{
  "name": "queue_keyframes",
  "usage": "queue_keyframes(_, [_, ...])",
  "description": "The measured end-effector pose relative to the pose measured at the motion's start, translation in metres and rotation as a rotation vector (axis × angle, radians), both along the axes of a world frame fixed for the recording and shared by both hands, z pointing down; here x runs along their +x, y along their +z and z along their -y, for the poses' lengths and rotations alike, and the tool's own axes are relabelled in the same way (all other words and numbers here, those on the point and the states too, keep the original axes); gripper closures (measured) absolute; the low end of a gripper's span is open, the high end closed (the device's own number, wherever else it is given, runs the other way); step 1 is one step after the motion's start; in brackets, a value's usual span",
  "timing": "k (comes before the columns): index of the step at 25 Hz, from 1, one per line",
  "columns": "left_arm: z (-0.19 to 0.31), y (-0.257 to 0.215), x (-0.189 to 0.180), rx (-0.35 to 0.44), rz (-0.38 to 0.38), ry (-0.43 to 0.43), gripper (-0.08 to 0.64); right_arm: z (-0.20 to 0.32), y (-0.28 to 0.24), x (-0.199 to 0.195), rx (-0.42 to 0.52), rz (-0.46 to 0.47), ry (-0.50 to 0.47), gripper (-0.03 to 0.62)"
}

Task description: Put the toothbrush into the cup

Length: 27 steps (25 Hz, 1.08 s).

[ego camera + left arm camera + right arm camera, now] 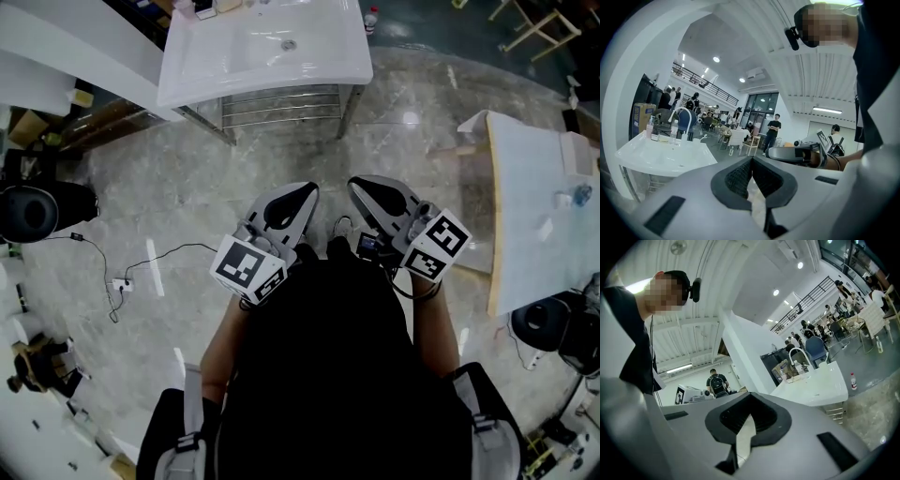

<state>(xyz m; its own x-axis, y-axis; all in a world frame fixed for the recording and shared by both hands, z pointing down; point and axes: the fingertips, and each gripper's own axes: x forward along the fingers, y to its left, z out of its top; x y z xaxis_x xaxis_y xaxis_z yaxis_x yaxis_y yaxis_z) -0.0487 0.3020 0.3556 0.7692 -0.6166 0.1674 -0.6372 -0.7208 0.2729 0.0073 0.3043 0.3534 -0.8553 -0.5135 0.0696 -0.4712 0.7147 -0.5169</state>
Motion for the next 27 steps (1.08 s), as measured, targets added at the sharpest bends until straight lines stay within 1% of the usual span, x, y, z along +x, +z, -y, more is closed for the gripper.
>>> queue_keyframes(3, [-0.002,-0.002,0.005,0.006,0.006,0.011,0.551,-0.004,0.0,-0.001,-0.019,0.019,-0.015,0.578])
queue_keyframes(7, [-0.004,-0.002,0.011,0.013,0.008,0.017,0.551,-0.005,-0.001,-0.002,-0.02,0.027,-0.017,0.58])
queue_keyframes(11, [-0.008,-0.004,0.015,0.02,0.008,0.016,0.551,-0.002,-0.003,0.001,-0.02,0.041,0.002,0.58])
queue_keyframes(15, [-0.011,-0.003,0.012,0.019,0.005,0.008,0.551,-0.001,-0.006,0.0,-0.025,0.057,0.004,0.58])
queue_keyframes(27, [-0.011,-0.001,-0.003,0.021,0.001,-0.021,0.551,-0.001,-0.002,-0.002,-0.034,0.055,0.012,0.58])
